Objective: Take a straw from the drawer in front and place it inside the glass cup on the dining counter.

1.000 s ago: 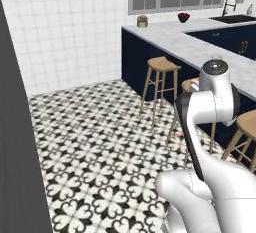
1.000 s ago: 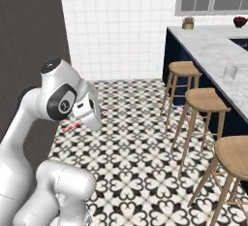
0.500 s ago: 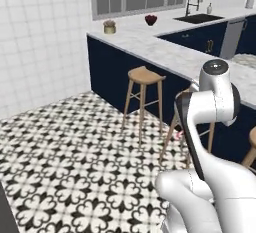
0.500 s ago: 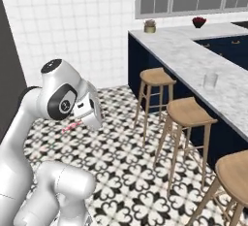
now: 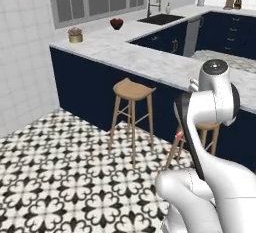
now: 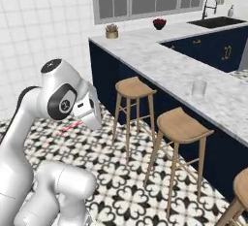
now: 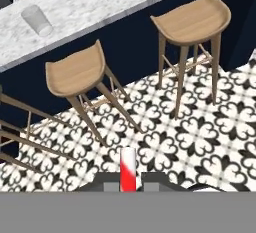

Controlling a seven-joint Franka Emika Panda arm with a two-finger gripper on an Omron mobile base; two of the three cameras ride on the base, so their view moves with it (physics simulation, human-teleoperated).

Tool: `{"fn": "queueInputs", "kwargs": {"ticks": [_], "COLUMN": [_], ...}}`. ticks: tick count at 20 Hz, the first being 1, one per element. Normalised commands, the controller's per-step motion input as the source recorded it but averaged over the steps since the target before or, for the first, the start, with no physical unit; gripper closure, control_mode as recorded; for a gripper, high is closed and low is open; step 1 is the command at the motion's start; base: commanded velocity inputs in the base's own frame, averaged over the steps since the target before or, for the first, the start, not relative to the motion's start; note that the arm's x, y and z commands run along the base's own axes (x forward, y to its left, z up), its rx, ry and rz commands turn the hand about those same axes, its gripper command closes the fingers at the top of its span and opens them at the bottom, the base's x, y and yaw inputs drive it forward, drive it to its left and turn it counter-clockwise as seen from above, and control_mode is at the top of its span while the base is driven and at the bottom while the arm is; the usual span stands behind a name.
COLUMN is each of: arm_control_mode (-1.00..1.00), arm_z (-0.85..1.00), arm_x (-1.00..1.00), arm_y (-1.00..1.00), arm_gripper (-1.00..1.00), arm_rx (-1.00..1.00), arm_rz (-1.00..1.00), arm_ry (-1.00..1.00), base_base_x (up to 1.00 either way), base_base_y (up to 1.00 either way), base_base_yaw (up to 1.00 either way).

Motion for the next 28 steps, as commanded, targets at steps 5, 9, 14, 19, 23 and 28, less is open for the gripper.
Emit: {"fn": "queueInputs", "kwargs": {"ticks": [5,9,14,19,23,28], "arm_control_mode": [1.0,1.0,1.0,1.0,1.0,1.0], "arm_z": [0.0,0.0,0.0,0.0,0.0,0.0], "arm_x": [0.0,0.0,0.0,0.0,0.0,0.0], "arm_y": [0.0,0.0,0.0,0.0,0.0,0.0], "arm_gripper": [1.0,1.0,1.0,1.0,1.0,1.0], "arm_rx": [0.0,0.0,0.0,0.0,0.0,0.0], "arm_rz": [0.0,0.0,0.0,0.0,0.0,0.0], "arm_ry": [0.0,0.0,0.0,0.0,0.0,0.0], "base_base_x": [0.92,0.88,0.84,0.85,0.81,0.79], "base_base_y": [0.51,0.5,0.2,0.03,0.23,0.36], "base_base_yaw": [-0.47,-0.49,-0.49,-0.48,-0.42,-0.38]}}
